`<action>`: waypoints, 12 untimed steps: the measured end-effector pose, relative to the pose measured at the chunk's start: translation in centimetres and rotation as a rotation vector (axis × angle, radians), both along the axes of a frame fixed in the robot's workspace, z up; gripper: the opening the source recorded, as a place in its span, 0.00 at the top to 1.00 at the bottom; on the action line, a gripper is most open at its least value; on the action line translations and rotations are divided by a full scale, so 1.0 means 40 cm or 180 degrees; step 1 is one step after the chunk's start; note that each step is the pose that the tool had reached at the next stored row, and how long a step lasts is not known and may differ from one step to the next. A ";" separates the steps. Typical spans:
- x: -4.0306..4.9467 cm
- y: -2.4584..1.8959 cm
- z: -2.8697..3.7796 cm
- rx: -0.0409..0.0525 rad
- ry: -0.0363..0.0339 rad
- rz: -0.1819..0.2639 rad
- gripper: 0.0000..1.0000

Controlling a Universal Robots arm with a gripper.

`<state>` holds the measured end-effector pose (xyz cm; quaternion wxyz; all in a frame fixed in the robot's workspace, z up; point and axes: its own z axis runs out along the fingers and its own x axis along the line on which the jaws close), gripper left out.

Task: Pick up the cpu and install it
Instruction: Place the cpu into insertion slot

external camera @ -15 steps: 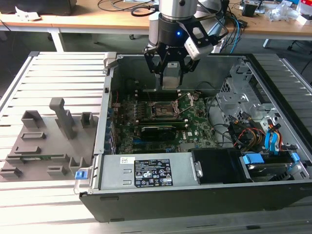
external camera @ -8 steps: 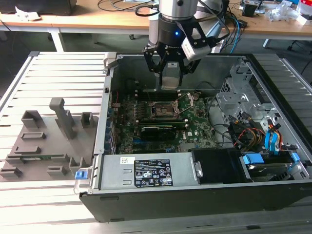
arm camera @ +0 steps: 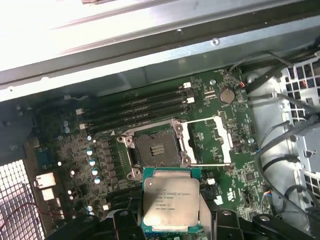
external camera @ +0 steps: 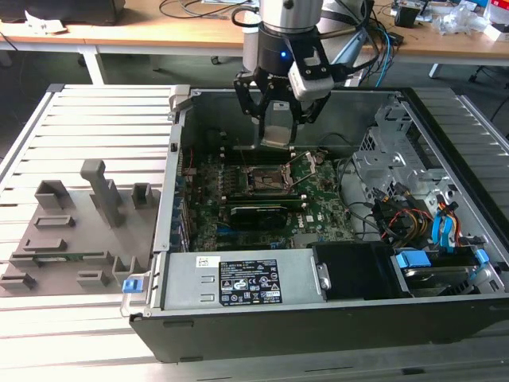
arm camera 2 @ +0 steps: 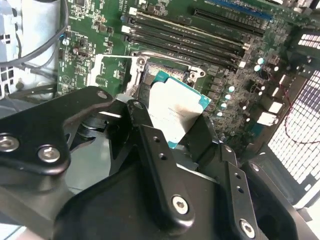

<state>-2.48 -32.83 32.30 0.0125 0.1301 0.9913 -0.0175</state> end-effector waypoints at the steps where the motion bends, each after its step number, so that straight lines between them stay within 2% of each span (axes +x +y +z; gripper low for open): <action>1: 0.000 0.000 0.000 -0.0001 0.0000 -0.0041 0.46; 2: 0.000 0.000 0.000 -0.0001 0.0000 -0.0062 0.46; 12: 0.000 0.000 -0.001 -0.0012 0.0000 -0.0590 0.46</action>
